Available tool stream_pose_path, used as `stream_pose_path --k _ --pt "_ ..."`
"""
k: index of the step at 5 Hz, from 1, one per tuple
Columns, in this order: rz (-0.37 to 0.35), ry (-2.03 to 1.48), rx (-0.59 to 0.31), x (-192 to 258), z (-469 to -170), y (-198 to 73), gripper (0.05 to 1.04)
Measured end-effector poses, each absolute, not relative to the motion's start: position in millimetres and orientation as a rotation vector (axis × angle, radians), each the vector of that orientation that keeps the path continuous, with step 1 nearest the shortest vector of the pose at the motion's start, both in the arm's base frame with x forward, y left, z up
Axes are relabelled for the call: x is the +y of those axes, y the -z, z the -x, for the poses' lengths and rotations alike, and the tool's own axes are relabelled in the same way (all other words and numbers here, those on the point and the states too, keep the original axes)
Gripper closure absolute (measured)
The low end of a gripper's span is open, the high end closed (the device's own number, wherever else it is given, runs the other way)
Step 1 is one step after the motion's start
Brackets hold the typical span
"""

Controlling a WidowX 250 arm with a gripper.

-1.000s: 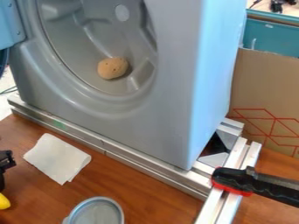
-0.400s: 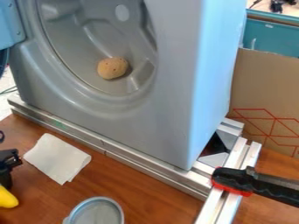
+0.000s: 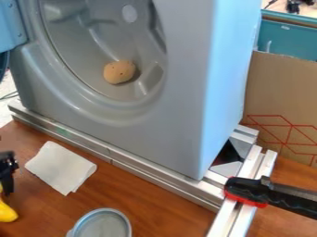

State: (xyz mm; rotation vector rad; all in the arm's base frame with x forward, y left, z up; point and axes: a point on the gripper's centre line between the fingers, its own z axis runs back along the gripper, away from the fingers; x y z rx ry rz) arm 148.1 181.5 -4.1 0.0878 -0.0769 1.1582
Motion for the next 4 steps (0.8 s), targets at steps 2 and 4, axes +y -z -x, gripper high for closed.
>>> stream_pose_path --k 2,4 --pt "-0.128 -1.035 -0.147 165.7 -148.9 -48.7 0.077" --pt "-0.151 -0.568 -0.193 74.6 -160.2 -107.3 0.079"
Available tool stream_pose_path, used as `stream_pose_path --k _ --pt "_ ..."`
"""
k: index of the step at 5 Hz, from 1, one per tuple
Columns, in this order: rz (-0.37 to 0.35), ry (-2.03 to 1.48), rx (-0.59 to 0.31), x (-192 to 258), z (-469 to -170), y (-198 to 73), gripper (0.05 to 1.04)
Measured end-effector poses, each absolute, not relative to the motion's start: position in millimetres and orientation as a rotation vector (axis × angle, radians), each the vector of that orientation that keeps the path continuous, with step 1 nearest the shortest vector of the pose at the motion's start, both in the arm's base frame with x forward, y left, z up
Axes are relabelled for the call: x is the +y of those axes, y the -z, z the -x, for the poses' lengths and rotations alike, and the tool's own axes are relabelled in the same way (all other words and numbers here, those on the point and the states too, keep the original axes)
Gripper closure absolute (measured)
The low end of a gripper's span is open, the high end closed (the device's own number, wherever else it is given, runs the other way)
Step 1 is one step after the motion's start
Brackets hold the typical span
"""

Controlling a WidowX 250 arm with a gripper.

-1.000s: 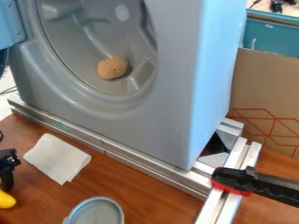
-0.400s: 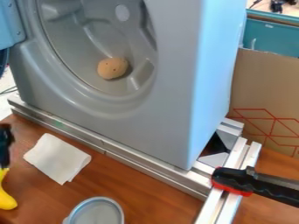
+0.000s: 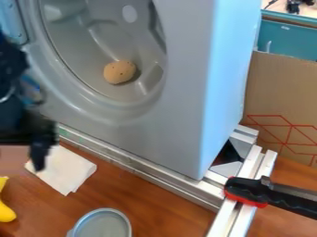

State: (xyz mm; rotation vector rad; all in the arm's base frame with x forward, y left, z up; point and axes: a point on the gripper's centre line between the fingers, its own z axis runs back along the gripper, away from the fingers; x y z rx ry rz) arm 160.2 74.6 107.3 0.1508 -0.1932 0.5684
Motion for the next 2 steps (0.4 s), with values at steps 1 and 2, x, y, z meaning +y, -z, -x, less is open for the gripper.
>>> stream_pose_path --k 1,2 --pt "-0.104 -0.329 -0.119 39.1 -160.3 -106.6 0.079" --pt "-0.085 -0.111 -0.117 29.8 -159.3 -104.1 0.079"
